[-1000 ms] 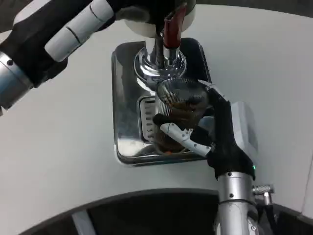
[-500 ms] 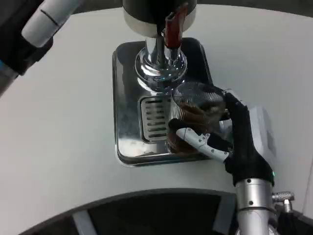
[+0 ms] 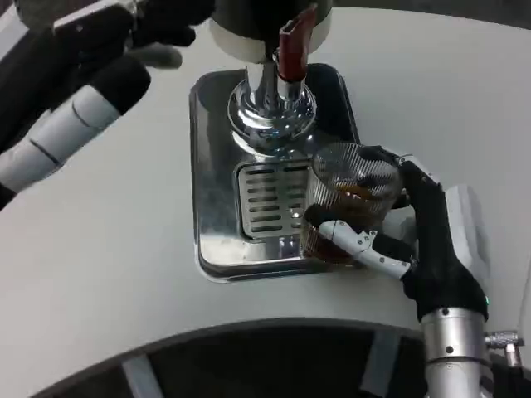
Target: Grasp the cup under the faucet to collect the drink, then remove the cup.
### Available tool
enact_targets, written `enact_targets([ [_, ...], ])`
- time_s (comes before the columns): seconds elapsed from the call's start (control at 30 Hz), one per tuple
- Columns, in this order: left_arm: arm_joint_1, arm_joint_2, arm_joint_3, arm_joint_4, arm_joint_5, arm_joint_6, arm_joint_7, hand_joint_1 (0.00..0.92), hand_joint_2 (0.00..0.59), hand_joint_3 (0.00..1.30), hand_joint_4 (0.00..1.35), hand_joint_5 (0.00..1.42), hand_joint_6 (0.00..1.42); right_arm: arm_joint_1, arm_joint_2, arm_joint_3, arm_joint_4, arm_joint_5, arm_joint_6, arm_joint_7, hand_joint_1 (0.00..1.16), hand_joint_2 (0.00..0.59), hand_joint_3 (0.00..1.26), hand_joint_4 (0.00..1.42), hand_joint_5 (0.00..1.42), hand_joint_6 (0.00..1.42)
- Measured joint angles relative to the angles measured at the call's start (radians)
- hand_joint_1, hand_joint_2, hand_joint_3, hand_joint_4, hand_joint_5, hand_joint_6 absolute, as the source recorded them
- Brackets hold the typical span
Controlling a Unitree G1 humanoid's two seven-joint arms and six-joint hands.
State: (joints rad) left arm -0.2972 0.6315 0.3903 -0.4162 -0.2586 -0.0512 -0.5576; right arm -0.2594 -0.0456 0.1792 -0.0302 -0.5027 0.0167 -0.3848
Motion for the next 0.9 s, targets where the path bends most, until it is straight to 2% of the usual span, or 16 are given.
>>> enact_targets([
  [0.4, 0.261, -0.026, 0.065, -0.104, 0.027, -0.005, 0.035, 0.000, 0.127, 0.28, 0.20, 0.22, 0.26, 0.021, -0.009, 0.001, -0.031, -0.002, -0.042, 0.008, 0.93, 0.183, 0.77, 0.97, 1.32, 1.42],
  [0.6, 0.382, -0.059, 0.072, -0.138, 0.046, -0.014, 0.046, 0.000, 0.127, 0.27, 0.20, 0.21, 0.26, 0.051, -0.021, 0.002, -0.105, -0.014, -0.080, 0.010, 0.93, 0.183, 0.78, 0.99, 1.32, 1.42],
  [0.9, 0.478, -0.062, 0.072, -0.178, 0.147, -0.018, 0.069, 0.000, 0.117, 0.22, 0.13, 0.15, 0.22, 0.141, -0.037, 0.005, -0.229, -0.016, -0.096, 0.059, 0.94, 0.186, 0.79, 1.00, 1.35, 1.42],
])
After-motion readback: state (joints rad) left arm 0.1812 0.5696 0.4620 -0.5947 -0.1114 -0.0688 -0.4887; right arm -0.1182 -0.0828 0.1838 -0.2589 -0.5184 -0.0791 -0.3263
